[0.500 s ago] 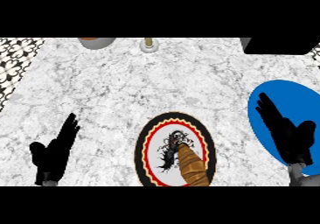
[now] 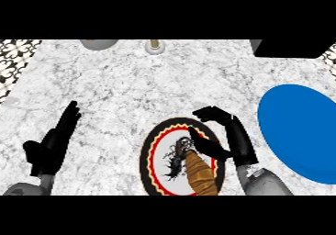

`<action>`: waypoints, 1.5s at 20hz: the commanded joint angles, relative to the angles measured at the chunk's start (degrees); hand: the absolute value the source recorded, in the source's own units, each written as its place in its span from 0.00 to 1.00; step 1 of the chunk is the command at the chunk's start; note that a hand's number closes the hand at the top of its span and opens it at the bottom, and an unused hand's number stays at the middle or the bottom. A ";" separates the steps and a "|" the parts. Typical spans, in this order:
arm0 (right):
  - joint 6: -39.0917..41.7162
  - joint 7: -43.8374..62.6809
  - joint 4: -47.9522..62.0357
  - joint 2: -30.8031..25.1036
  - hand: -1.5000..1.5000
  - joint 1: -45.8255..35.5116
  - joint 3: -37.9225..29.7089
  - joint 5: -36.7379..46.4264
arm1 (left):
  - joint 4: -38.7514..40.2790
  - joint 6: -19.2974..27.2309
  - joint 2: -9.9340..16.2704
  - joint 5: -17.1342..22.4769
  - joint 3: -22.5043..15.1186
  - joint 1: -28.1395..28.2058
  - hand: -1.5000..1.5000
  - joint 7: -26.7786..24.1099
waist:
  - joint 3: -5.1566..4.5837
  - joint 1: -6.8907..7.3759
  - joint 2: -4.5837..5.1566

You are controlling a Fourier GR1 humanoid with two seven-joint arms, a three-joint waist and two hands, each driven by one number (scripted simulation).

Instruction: Pick the croissant from the plate and place it in the plate

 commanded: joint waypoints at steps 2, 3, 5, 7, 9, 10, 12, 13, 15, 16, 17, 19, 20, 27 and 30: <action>-18.55 -6.69 2.98 12.30 0.00 6.52 11.90 14.33 | 0.43 -1.13 -0.23 -0.67 0.20 -0.04 0.50 -1.95 | 0.39 -1.17 0.61; -20.76 -6.51 1.91 12.41 0.00 7.93 14.16 16.04 | 2.06 -3.04 0.56 0.45 1.74 -0.70 0.50 -2.24 | 0.37 -1.53 0.63; -25.17 -7.15 2.71 12.56 0.00 8.42 20.11 18.84 | 0.44 -1.49 -0.10 -1.63 0.66 0.52 0.50 -2.47 | 0.41 -1.12 0.61; -24.97 -7.94 2.15 12.07 0.00 13.30 19.63 23.33 | 0.56 -2.46 -0.28 -0.92 2.73 -1.03 0.50 -1.38 | 0.40 -1.63 0.65; -27.43 -0.57 -1.94 9.58 0.00 15.03 20.70 31.09 | 1.13 -5.85 2.04 0.14 4.05 0.28 0.50 -2.70 | 0.35 -1.81 0.53; -28.64 -1.14 -0.38 10.99 0.00 15.32 20.02 32.36 | 1.46 -2.30 -0.82 -2.11 2.81 -1.44 0.50 -0.44 | 0.39 -1.77 0.64; -27.39 7.58 -10.70 6.97 0.00 20.90 22.77 40.30 | 3.03 -6.36 0.84 -0.40 4.39 0.26 0.50 -3.87 | 0.29 -2.28 0.46; -24.36 11.88 -12.06 7.09 0.00 18.32 19.69 43.58 | 4.85 -5.75 -0.18 -0.51 4.80 -1.63 0.50 -2.74 | 0.28 -2.30 0.56; -16.98 17.79 -13.36 3.98 0.00 18.03 16.75 46.56 | 2.01 -4.06 0.35 -1.60 4.05 -0.69 0.50 -1.09 | 0.25 -2.27 0.50; -15.03 20.03 -14.66 3.06 0.00 20.52 18.62 49.08 | 1.98 -3.77 -0.66 -1.41 3.87 0.49 0.50 -1.89 | 0.23 -2.33 0.44; -11.59 22.40 -16.17 1.98 0.00 20.43 17.98 49.52 | 1.76 -4.55 0.57 -0.98 4.76 -1.46 0.50 -0.27 | 0.25 -2.35 0.49; -5.38 27.24 -18.84 -0.53 0.00 21.01 17.15 51.02 | 1.04 -5.01 0.75 -0.71 4.93 -0.48 0.50 -0.66 | 0.24 -2.17 0.46; -2.21 29.35 -17.99 -0.11 0.00 20.60 18.17 51.94 | 0.83 -3.22 -0.50 -1.86 4.03 -0.95 0.50 -0.02 | 0.26 -2.03 0.53; 20.00 46.90 -27.47 3.21 0.00 17.47 20.21 52.84 | 4.57 -5.38 -1.93 -2.95 4.65 -1.10 0.50 -2.99 | 0.34 -1.52 0.76; 24.15 49.05 -26.05 5.37 0.00 15.49 17.70 49.96 | 4.12 -4.23 -3.90 -4.19 4.58 -4.41 0.50 -0.42 | 0.39 -1.57 0.84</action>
